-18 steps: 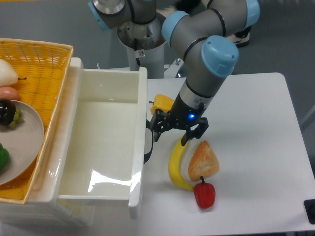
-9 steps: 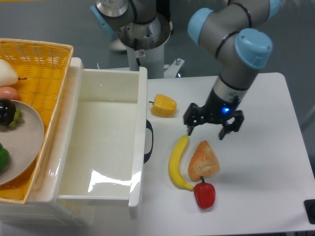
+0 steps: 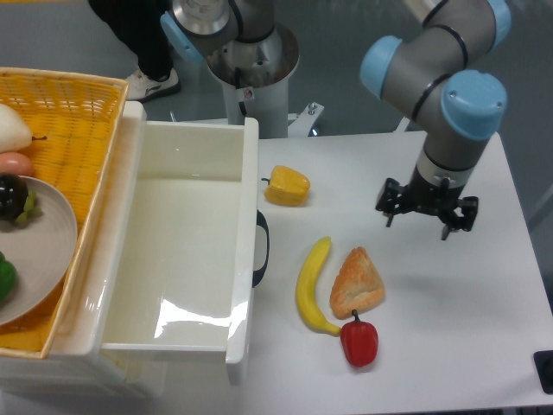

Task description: Slide open the top white drawer

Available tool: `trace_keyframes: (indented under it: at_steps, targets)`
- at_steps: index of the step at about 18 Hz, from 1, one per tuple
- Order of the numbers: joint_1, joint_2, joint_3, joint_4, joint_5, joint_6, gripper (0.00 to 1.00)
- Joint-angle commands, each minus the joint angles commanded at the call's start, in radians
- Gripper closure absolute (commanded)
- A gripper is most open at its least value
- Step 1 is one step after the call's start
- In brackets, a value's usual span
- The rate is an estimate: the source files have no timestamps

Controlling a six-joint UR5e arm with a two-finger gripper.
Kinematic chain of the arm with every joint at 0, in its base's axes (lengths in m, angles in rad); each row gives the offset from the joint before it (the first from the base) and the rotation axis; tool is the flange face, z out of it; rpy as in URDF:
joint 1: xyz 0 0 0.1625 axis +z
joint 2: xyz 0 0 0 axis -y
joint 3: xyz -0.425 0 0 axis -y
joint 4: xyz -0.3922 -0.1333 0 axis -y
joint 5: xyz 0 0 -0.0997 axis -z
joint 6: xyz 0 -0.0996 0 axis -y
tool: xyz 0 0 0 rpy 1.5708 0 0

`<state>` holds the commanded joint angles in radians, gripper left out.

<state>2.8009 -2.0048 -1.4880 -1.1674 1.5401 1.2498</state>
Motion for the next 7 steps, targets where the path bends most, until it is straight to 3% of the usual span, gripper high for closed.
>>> trace_keyframes:
  at_steps: [7]
  targets:
    - [0.04,-0.095,0.038,0.052,0.025,0.094,0.0]
